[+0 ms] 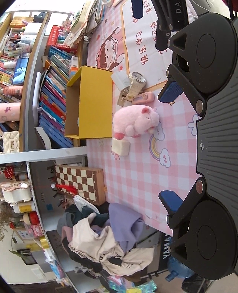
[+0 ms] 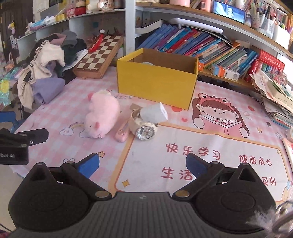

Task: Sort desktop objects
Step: 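Move the right tool toward the white charger while the left tool approaches the pink plush pig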

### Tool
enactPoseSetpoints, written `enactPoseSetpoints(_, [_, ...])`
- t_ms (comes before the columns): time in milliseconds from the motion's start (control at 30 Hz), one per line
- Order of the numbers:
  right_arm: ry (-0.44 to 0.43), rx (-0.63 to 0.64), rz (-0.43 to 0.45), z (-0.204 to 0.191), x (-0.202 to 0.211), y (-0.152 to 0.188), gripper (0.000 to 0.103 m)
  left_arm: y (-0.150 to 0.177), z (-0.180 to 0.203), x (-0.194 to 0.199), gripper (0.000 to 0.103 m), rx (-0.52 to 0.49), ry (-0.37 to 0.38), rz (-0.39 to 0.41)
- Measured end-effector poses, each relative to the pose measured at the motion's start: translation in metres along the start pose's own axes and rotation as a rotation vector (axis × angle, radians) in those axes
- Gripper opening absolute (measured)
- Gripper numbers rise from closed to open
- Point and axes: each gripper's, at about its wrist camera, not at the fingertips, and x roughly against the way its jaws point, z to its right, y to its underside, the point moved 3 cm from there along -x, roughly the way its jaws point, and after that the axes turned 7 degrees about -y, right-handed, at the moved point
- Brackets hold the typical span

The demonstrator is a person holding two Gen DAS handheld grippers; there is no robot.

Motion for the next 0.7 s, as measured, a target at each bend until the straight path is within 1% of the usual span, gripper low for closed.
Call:
enactPoseSetpoints(267, [-0.004,0.006,-0.006,0.002,-0.004,-0.004,0.103,0.001,0.008,-0.004,0.103,-0.050,0.002,-0.002])
enactPoseSetpoints(467, [-0.012,-0.002,-0.031,0.004,-0.010,-0.006,0.103,0.003,0.017,-0.012,0.103,-0.083,0.010,-0.026])
enactPoseSetpoints(700, [-0.002,-0.013,-0.036,0.013,-0.019,-0.010,0.101,-0.001,0.019,-0.019,0.103,-0.058,0.039,-0.032])
